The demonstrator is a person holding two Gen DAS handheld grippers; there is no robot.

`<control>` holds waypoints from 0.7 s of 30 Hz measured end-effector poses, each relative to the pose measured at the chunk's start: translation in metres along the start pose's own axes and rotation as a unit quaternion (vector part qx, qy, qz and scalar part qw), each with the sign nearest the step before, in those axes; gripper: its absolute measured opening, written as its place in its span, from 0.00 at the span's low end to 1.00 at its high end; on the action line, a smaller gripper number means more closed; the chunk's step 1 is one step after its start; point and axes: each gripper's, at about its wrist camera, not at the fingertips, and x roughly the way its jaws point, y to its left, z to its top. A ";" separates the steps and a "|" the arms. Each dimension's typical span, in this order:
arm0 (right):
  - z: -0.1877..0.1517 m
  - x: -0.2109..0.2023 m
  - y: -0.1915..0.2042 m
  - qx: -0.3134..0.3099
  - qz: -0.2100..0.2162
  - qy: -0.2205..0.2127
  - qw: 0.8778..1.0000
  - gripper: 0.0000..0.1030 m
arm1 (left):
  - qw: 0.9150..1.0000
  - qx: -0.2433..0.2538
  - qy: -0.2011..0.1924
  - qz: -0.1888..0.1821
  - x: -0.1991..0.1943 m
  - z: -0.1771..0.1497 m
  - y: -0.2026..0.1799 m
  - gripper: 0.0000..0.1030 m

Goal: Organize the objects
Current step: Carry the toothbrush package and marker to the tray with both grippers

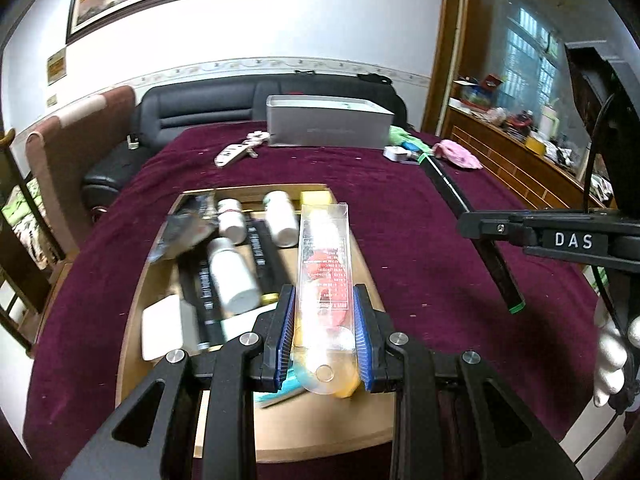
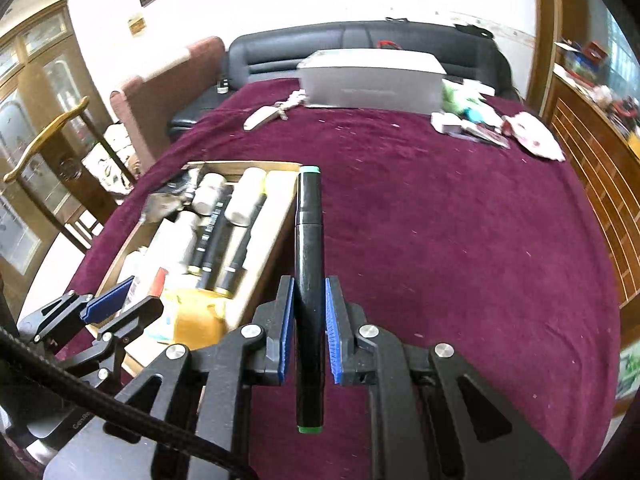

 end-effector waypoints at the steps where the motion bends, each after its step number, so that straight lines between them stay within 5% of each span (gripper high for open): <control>1: 0.002 0.001 0.006 -0.005 0.003 0.000 1.000 0.12 | 1.000 -0.002 0.000 0.003 -0.001 -0.001 0.004 0.23; 21: 0.007 0.038 0.056 -0.023 0.063 0.042 0.997 0.12 | 0.998 -0.052 0.015 0.031 -0.006 -0.021 0.068 0.23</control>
